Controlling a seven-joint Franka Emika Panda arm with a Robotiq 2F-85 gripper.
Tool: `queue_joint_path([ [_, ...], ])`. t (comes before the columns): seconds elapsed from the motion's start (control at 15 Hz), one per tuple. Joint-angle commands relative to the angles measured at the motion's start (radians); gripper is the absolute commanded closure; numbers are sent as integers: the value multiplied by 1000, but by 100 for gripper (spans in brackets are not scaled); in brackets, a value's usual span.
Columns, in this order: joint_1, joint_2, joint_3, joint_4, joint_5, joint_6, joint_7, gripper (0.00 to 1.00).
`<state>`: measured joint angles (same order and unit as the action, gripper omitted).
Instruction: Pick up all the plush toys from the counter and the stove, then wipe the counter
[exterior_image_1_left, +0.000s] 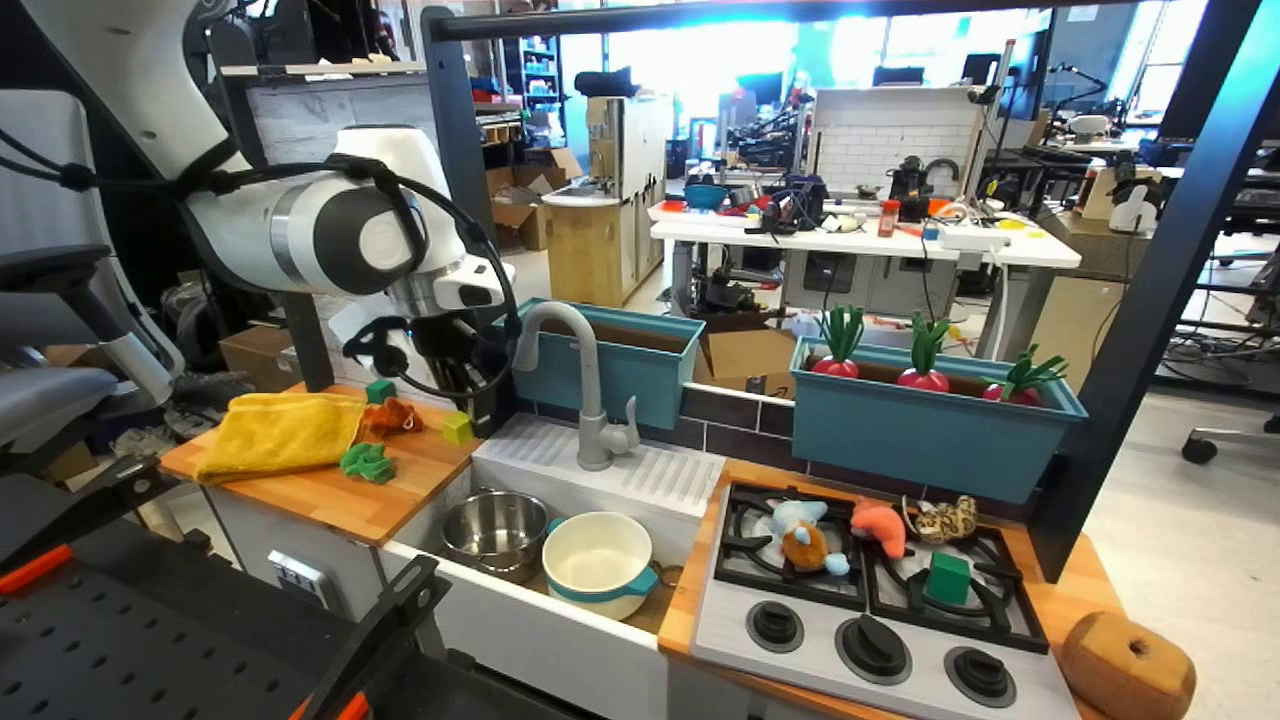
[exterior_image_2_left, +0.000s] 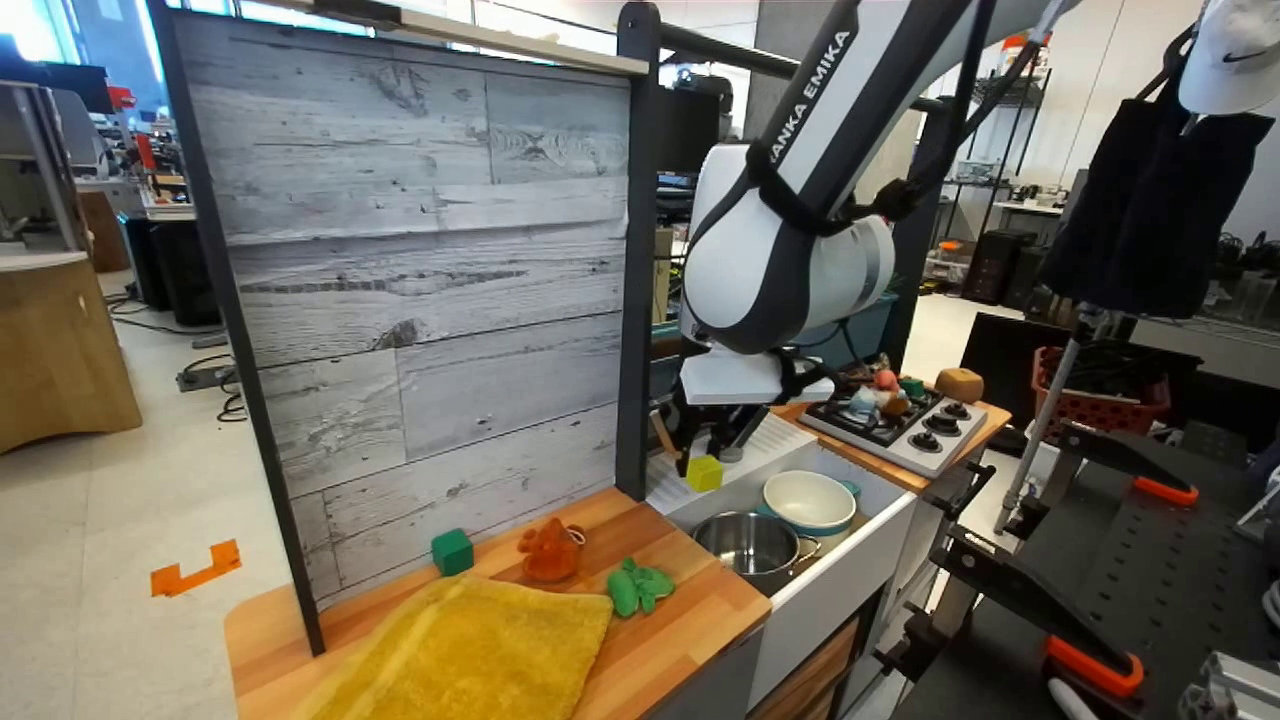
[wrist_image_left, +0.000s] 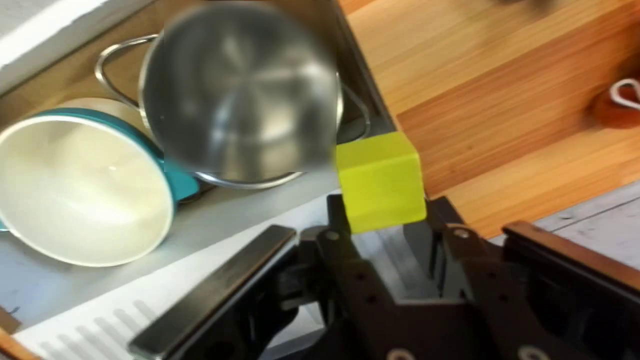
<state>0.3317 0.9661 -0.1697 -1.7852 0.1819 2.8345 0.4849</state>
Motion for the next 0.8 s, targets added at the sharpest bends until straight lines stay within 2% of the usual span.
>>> queue_joint_path([
  [0.0, 60, -4, -95, -53, -28, -9, 90, 91],
  [0.07, 75, 19, -118, -50, -35, 45, 101, 91],
  [0.2, 93, 59, -147, -20, -46, 29, 129, 91],
  [0.53, 127, 160, -149, 57, -62, 8, 193, 91],
  [0.6, 138, 173, -155, 63, -64, 10, 205, 56],
  [0.67, 146, 182, -156, 68, -64, 17, 214, 40],
  [0.73, 154, 180, -157, 65, -64, 19, 222, 33],
])
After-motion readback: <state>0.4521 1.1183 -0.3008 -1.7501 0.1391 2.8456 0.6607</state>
